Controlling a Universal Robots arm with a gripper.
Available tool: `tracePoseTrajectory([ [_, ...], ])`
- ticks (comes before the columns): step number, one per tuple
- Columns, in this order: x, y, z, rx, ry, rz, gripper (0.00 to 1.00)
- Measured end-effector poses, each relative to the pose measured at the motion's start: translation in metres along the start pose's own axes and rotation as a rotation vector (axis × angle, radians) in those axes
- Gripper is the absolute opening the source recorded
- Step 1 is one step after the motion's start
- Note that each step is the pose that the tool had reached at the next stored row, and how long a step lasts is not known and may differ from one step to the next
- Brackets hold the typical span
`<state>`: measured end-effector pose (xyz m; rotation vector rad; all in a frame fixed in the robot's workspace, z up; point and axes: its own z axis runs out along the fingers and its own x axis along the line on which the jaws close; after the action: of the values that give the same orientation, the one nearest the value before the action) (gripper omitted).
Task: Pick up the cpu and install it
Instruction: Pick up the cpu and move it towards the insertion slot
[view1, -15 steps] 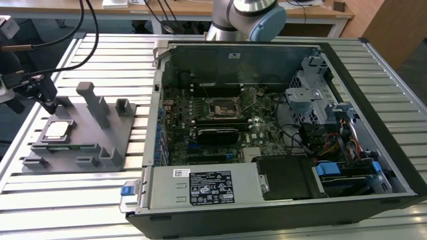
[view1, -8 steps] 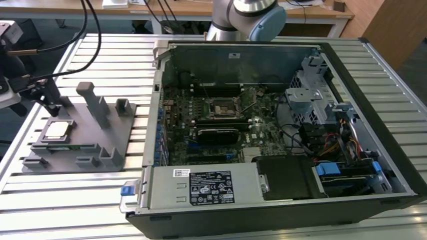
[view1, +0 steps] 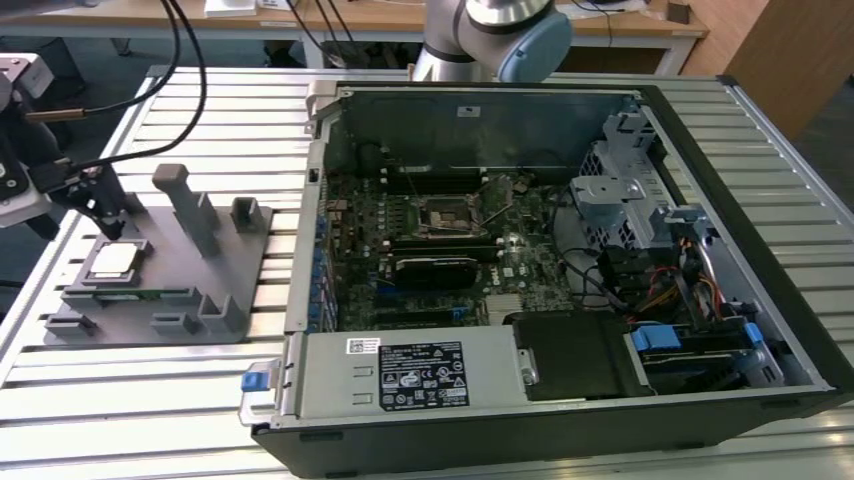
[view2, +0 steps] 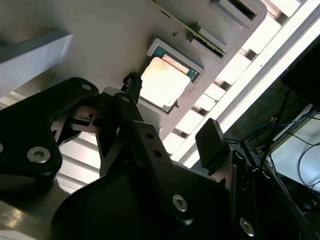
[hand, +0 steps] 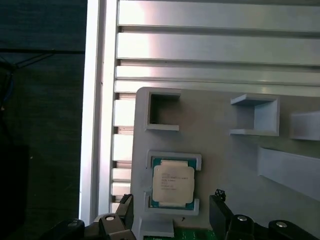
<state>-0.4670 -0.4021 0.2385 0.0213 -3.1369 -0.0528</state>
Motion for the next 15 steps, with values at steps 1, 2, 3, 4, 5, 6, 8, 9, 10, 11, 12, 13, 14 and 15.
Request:
tracePoseTrajectory([
  [1, 0.0, 0.0002, 0.0017, 0.0, 0.0, 0.001, 0.71],
  [2, 0.0, 0.0005, 0.0036, 0.0, -0.0002, 0.004, 0.71],
  [3, 0.0, 0.0008, 0.0054, -0.0001, -0.0004, 0.006, 0.71],
  [4, 0.0, 0.0011, 0.0072, 0.0004, -0.0005, 0.009, 0.71],
  [5, 0.0, 0.0013, 0.0087, 0.0009, -0.0004, 0.012, 0.71],
  [6, 0.0, 0.0014, 0.0104, 0.0011, -0.0005, 0.013, 0.71],
  [8, 0.0, 0.002, 0.0132, 0.0011, -0.0006, 0.016, 0.71],
  [9, 0.0, 0.0026, 0.0148, 0.0013, -0.0008, 0.021, 0.71],
  [10, -0.0001, 0.0032, 0.0162, 0.0022, -0.0009, 0.025, 0.71],
  [11, -0.0001, 0.0035, 0.0176, 0.0029, -0.001, 0.029, 0.71],
  [12, -0.0001, 0.0035, 0.0191, 0.003, -0.0011, 0.03, 0.71],
  [13, -0.0001, 0.0034, 0.0207, 0.0032, -0.001, 0.031, 0.71],
  [14, -0.0001, 0.0034, 0.0227, 0.0033, -0.0011, 0.031, 0.71],
  [15, -0.0001, 0.0033, 0.0244, 0.0033, -0.0011, 0.031, 0.71],
])
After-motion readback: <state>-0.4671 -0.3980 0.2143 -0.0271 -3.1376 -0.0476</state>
